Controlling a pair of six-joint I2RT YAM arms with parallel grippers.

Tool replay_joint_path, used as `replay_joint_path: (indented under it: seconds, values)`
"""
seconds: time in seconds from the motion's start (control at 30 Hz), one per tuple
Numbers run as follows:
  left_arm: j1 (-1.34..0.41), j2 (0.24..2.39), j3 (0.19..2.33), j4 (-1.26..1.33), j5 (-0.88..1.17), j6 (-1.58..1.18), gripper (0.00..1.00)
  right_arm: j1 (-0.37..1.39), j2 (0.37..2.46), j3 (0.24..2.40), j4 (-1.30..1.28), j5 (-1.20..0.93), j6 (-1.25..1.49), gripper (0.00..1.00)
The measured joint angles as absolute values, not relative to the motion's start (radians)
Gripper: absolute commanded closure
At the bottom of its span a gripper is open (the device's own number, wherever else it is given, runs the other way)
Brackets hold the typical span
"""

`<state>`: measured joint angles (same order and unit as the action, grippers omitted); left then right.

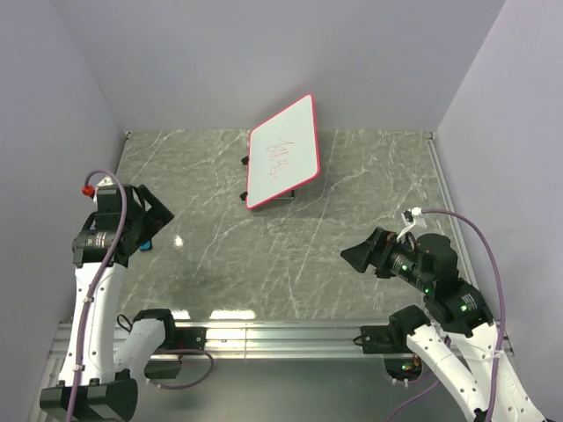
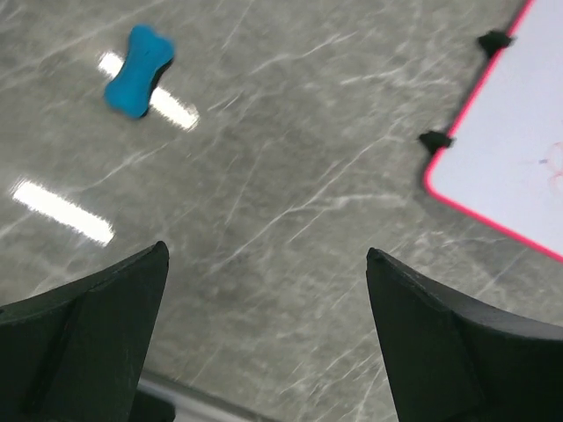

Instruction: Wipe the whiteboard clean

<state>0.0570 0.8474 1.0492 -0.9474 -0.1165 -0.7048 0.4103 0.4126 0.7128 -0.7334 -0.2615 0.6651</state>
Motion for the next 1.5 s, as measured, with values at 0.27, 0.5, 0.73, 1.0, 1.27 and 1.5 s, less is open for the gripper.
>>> replay_joint_path:
  seconds: [0.27, 0.5, 0.73, 1.0, 1.27, 1.5]
  values:
    - [0.057, 0.872, 0.981, -1.106, -0.215, -0.769, 0.01, 0.419, 0.427, 0.743, -0.782, -0.331, 0.671, 0.05]
    - [0.073, 0.987, 0.967, -1.093, -0.285, -0.836, 0.01, 0.445, 0.497, 0.901, -0.835, -0.303, 0.599, 0.05]
    - [0.186, 1.037, 0.916, -0.962, -0.261, -0.805, 0.01, 0.455, 0.504, 0.929, -0.852, -0.291, 0.563, 0.05]
    - [0.347, 1.224, 0.907, -0.788, -0.21, -0.699, 0.01, 0.469, 0.559, 0.929, -0.855, -0.289, 0.532, 0.05]
    - [0.393, 1.362, 0.864, -0.623, -0.143, -0.62, 0.01, 0.47, 0.615, 0.929, -0.854, -0.278, 0.519, 0.05]
    - [0.393, 1.402, 0.776, -0.469, -0.052, -0.614, 0.03, 0.472, 0.659, 0.929, -0.852, -0.274, 0.516, 0.05]
